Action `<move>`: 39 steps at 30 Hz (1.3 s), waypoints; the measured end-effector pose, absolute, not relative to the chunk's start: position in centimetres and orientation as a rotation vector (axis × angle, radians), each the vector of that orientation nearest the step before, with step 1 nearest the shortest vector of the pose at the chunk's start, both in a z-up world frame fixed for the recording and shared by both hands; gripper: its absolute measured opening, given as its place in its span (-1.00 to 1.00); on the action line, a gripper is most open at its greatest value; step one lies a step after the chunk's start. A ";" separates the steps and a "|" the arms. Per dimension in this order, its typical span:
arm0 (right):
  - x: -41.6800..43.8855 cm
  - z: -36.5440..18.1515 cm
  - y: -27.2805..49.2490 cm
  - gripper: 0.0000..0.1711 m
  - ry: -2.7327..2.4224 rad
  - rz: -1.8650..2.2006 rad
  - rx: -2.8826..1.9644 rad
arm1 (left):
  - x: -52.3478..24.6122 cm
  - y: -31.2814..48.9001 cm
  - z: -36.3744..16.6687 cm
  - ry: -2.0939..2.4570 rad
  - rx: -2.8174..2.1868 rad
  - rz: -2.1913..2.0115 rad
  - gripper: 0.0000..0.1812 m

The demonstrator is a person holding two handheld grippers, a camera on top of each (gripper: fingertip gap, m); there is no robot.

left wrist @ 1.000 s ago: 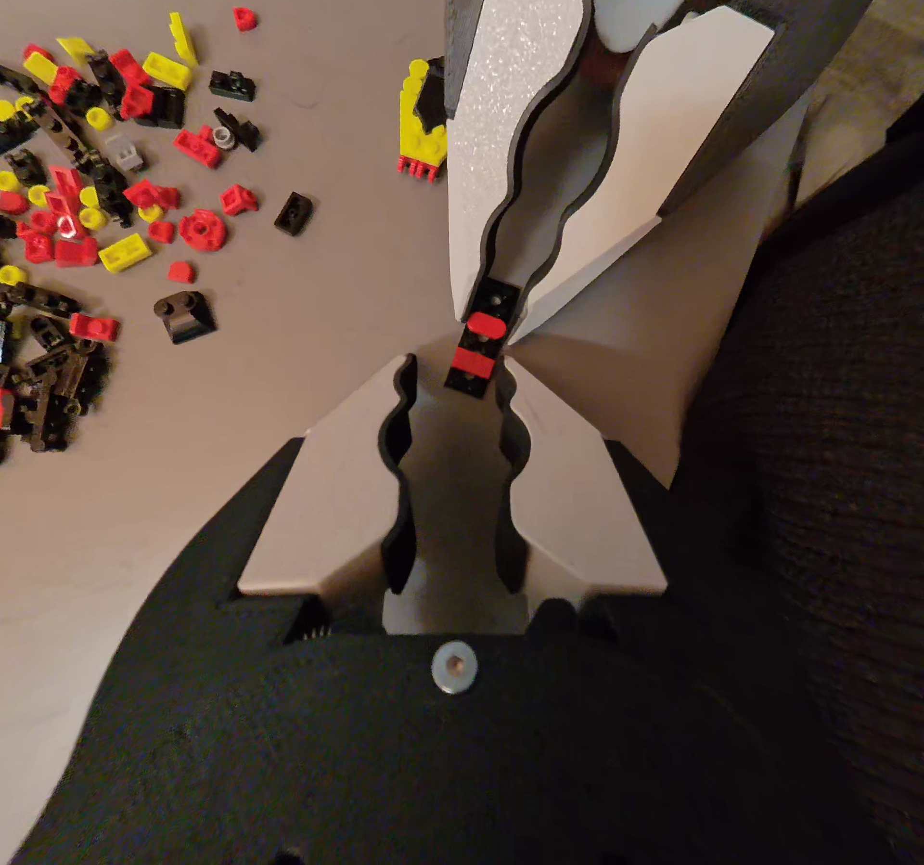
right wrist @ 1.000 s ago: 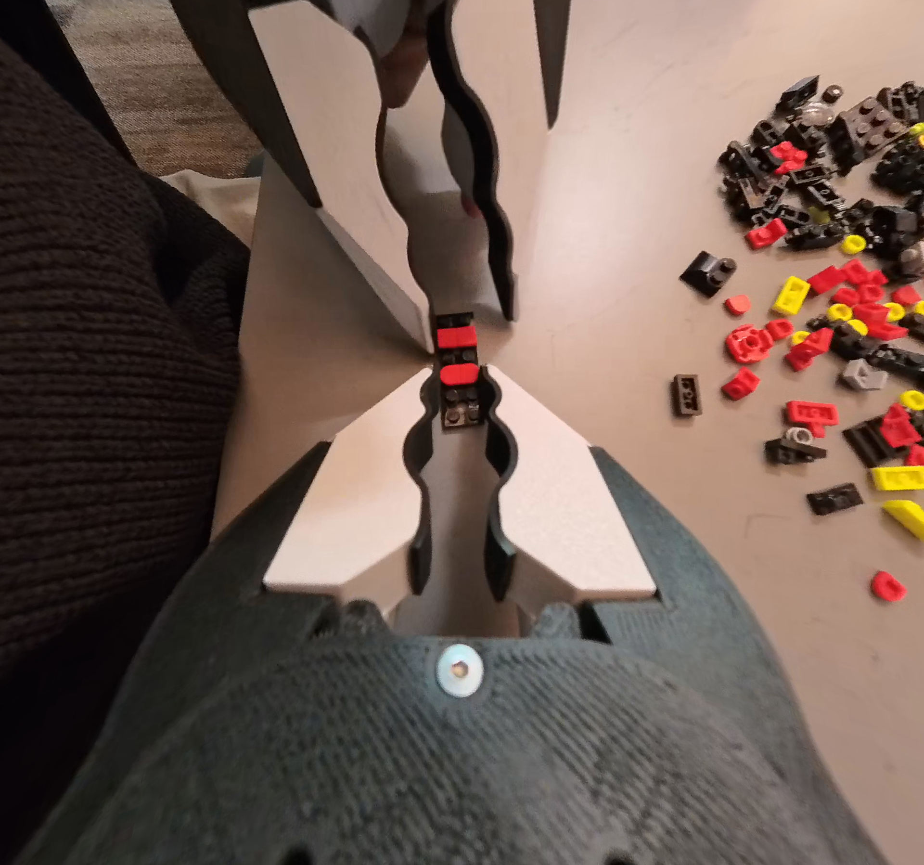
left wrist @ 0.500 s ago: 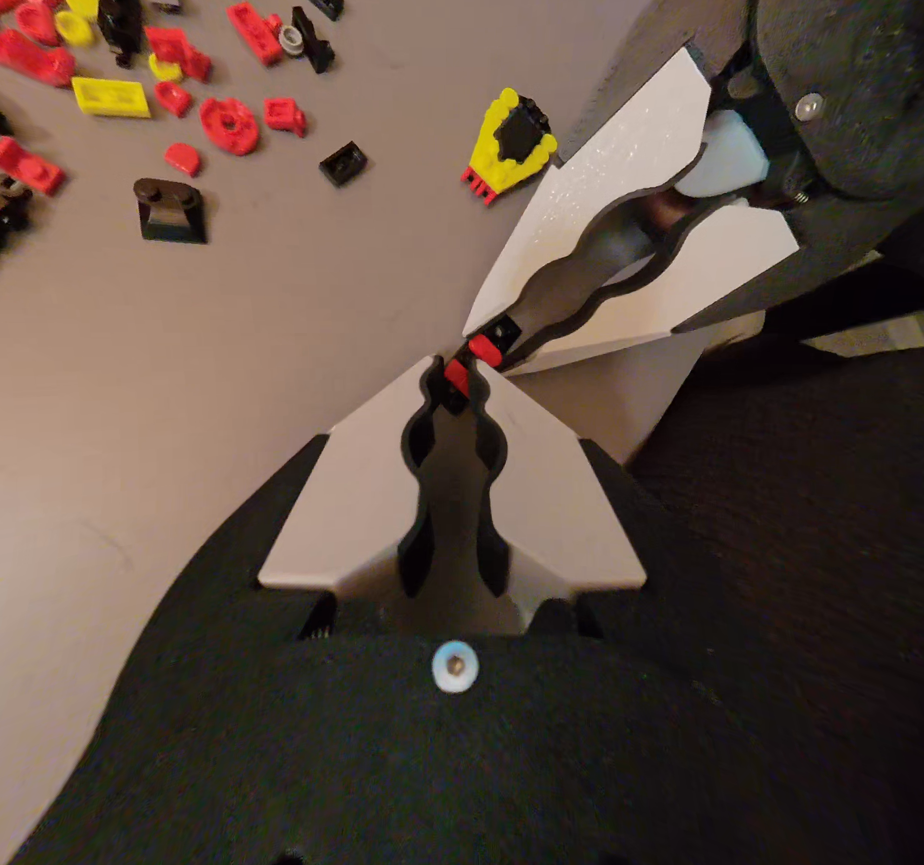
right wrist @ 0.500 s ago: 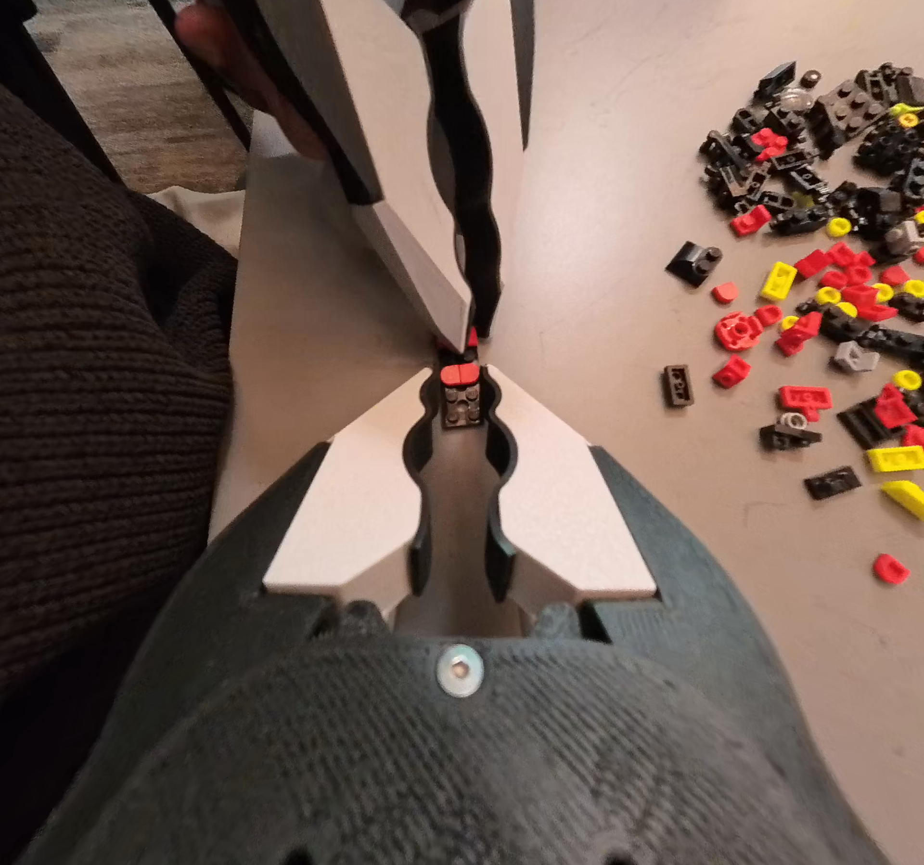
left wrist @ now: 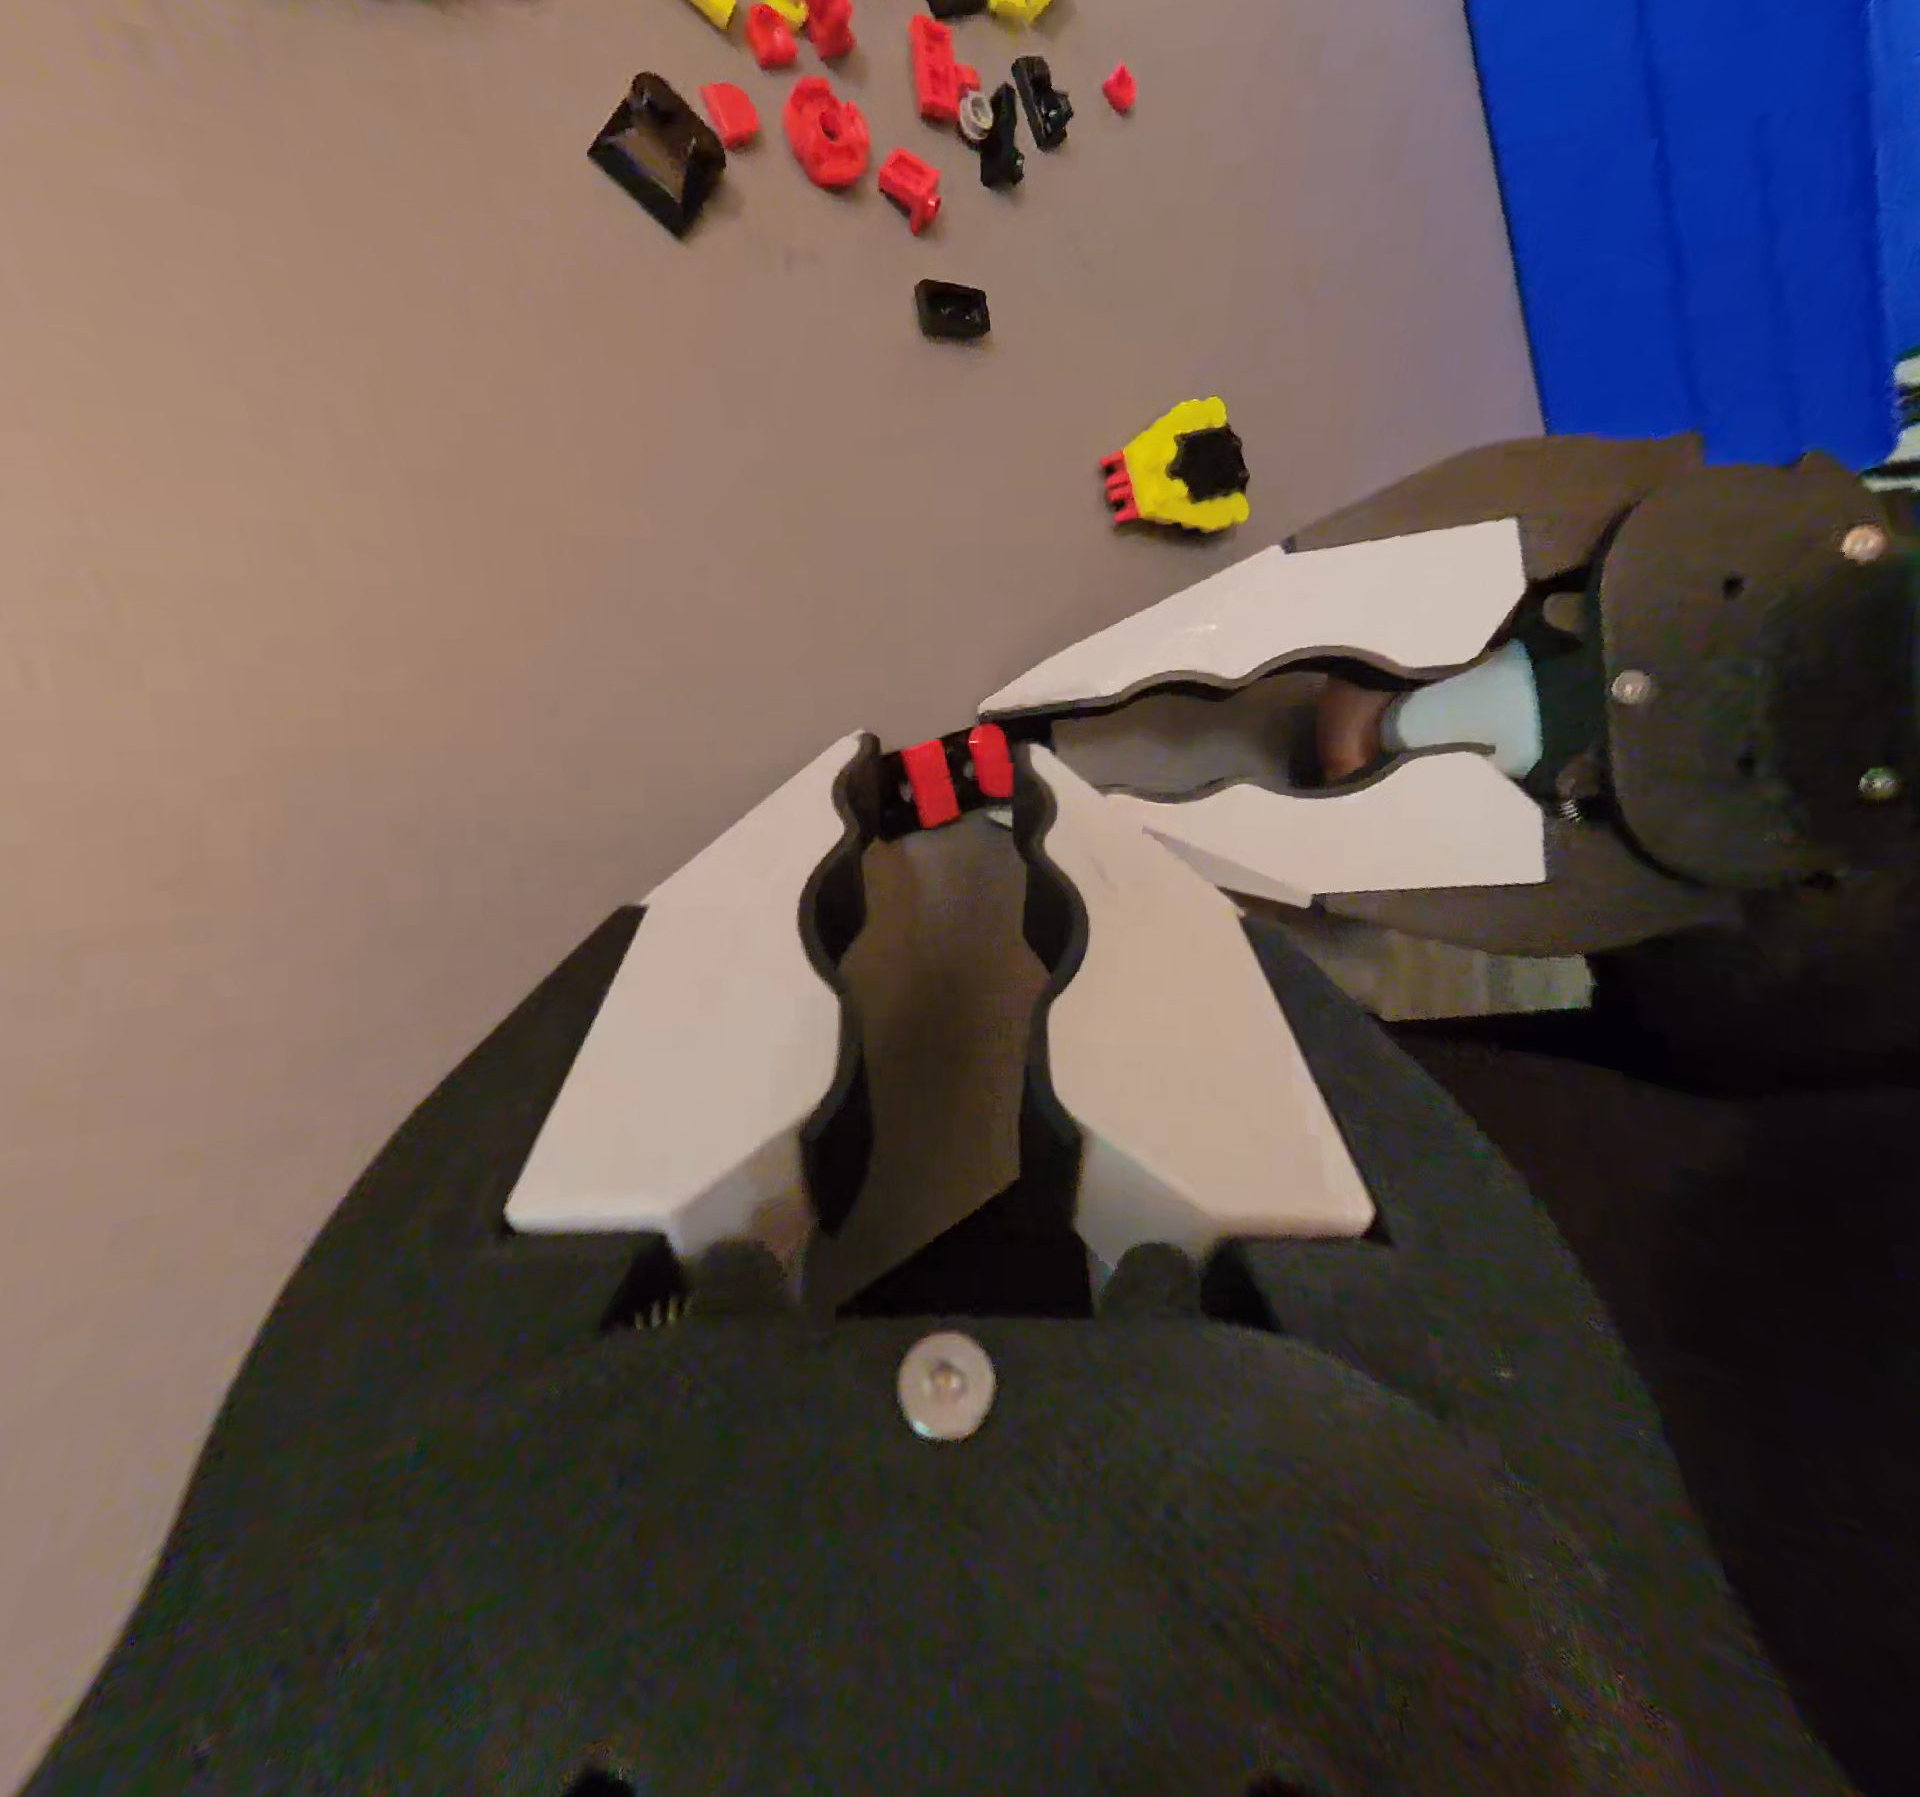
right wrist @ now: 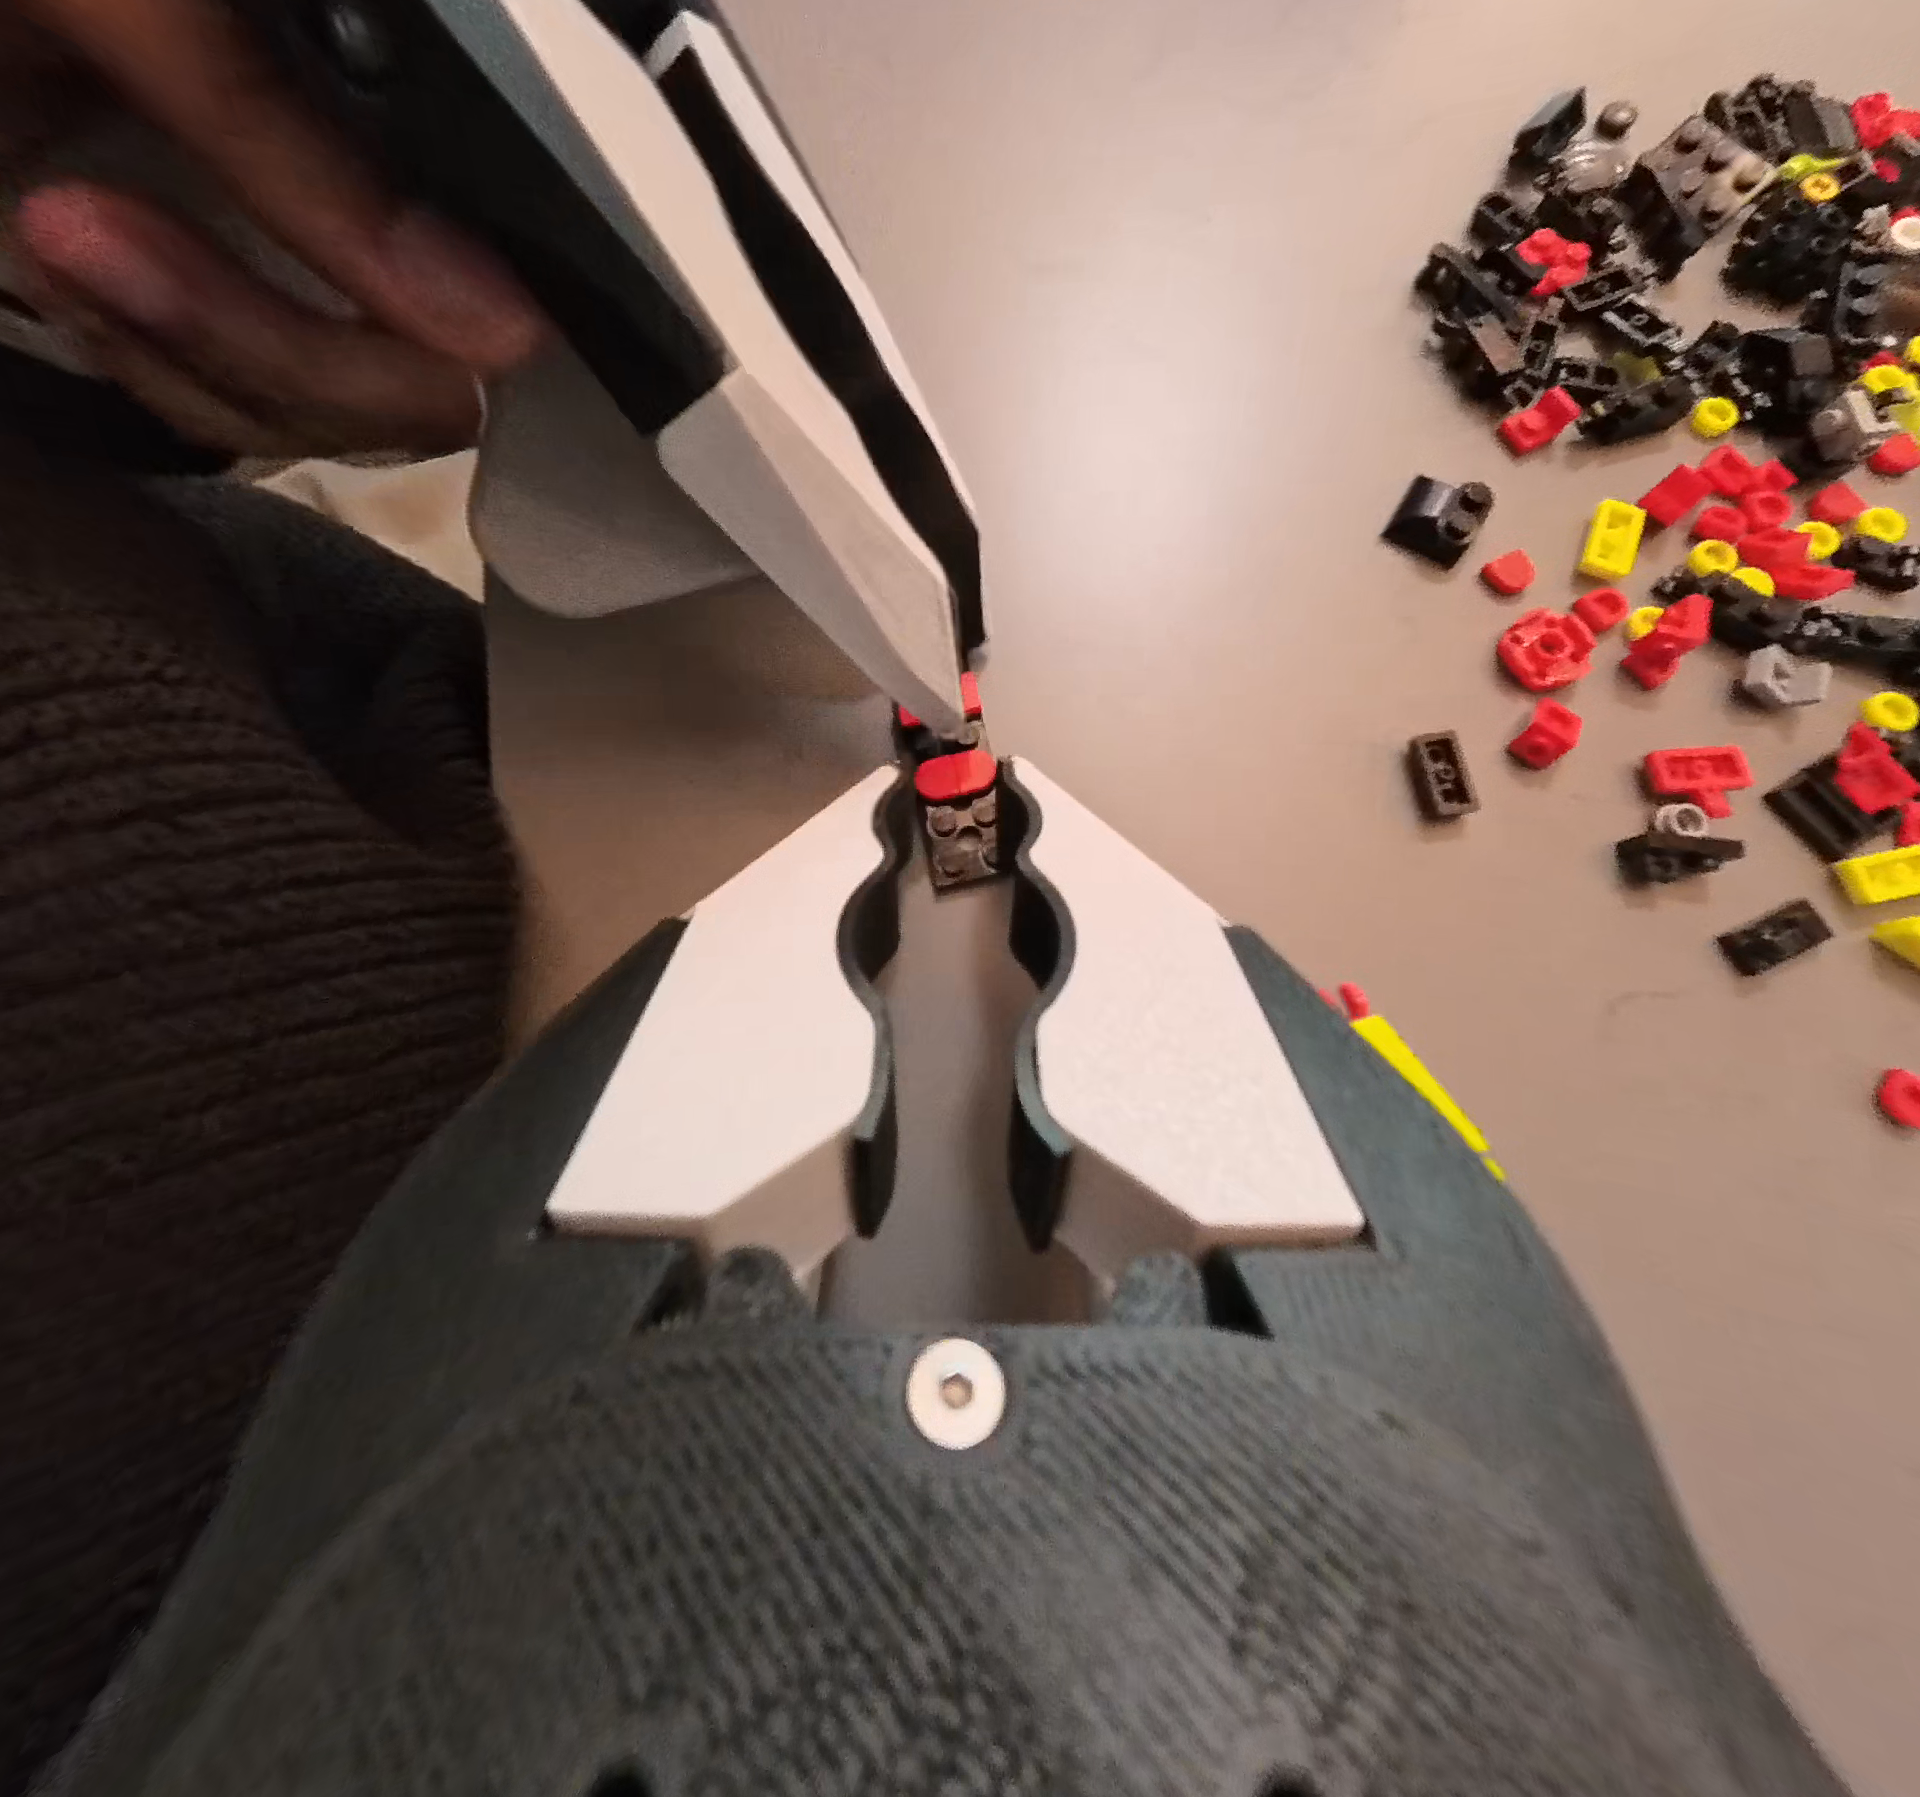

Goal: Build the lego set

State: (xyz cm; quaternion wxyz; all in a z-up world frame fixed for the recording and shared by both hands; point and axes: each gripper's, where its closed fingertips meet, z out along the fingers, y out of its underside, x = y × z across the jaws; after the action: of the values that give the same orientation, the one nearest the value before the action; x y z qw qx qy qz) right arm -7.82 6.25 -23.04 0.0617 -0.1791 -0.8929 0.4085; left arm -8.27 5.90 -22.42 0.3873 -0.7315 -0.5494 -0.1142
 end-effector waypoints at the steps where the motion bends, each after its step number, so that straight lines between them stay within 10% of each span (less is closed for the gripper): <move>1: -7.6 -23.0 6.1 -0.84 -2.691 1.222 -0.534 | -8.1 5.7 -22.4 -1.418 -1.855 -0.286 -0.74; 21: -7.5 -22.9 5.6 -0.84 -2.598 1.139 -0.429 | -7.8 4.0 -23.1 -1.387 -2.127 0.015 -0.64; 26: -7.5 -23.0 5.7 -0.84 -2.628 1.187 -0.473 | -8.5 4.5 -21.4 -1.240 -2.085 0.132 -0.98; 39: -7.5 -23.0 5.6 -0.84 -2.639 1.199 -0.492 | -7.3 6.0 -22.9 -1.366 -1.956 -0.202 -1.00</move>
State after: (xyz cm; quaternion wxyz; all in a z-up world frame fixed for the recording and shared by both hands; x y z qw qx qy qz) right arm -7.50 5.57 -23.05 0.1003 -0.1665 -0.8931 0.4058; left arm -7.28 6.04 -22.93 0.3652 -0.7605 -0.5312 -0.0786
